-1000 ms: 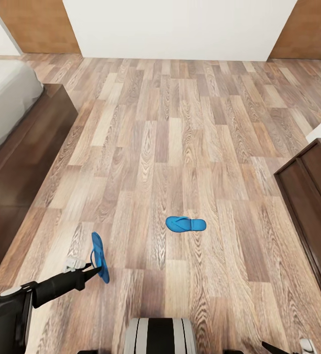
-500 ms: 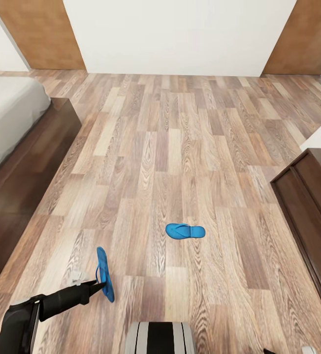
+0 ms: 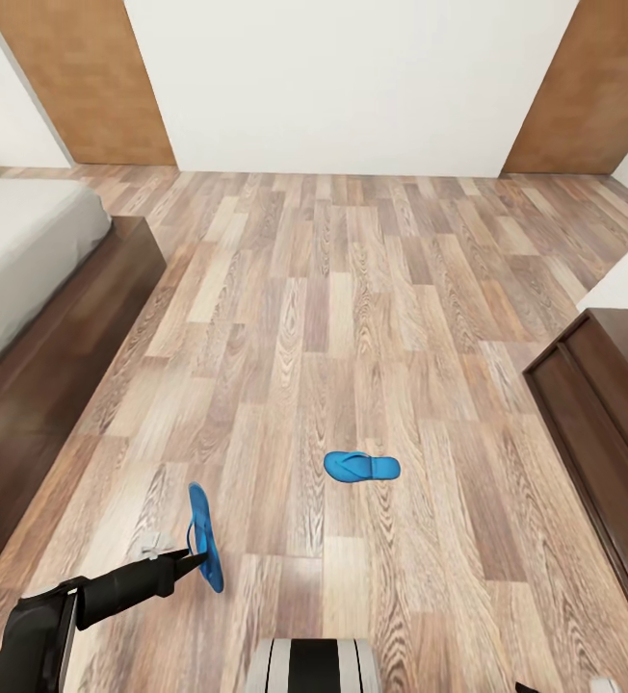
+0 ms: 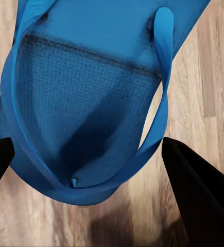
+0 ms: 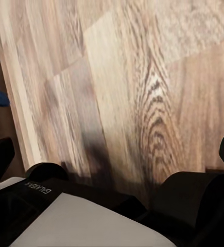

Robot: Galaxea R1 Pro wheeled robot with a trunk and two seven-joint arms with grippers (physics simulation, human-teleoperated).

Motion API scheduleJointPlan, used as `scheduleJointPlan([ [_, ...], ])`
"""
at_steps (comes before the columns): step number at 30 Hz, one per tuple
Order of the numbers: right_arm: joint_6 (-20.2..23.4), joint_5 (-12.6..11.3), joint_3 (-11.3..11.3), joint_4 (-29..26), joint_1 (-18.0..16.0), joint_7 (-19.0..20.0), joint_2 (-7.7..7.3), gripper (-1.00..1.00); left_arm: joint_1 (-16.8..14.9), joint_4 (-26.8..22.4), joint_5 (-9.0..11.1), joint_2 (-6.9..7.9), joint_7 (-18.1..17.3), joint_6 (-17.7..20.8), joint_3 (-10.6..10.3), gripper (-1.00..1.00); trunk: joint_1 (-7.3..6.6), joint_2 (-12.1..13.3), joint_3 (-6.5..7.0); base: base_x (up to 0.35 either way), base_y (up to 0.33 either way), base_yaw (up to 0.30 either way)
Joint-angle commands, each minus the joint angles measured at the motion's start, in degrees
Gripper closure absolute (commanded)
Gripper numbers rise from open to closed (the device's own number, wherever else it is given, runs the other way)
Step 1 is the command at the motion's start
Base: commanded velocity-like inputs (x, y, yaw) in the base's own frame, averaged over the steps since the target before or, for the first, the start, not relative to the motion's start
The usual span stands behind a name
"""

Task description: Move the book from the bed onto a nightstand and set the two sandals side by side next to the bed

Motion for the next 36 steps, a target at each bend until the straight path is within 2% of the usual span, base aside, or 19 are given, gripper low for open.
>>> scheduleJointPlan([
  [1, 0.59, -0.23, -0.03, 0.02, -0.02, 0.16, 0.00, -1.00, -0.06, -0.07, -0.43, -0.06, -0.44, 0.56, 0.18, 1.00, -0.03, 0.00, 0.19, 0.000, 0.000, 0.000],
  [36, 0.58, -0.27, -0.12, -0.03, -0.02, 0.10, 0.00, -1.00, -0.06, 0.25, -0.43, 0.02, -0.23, 0.48, 0.25, 1.00, -0.94, 0.47, 7.95, 0.000, 0.000, 0.000],
])
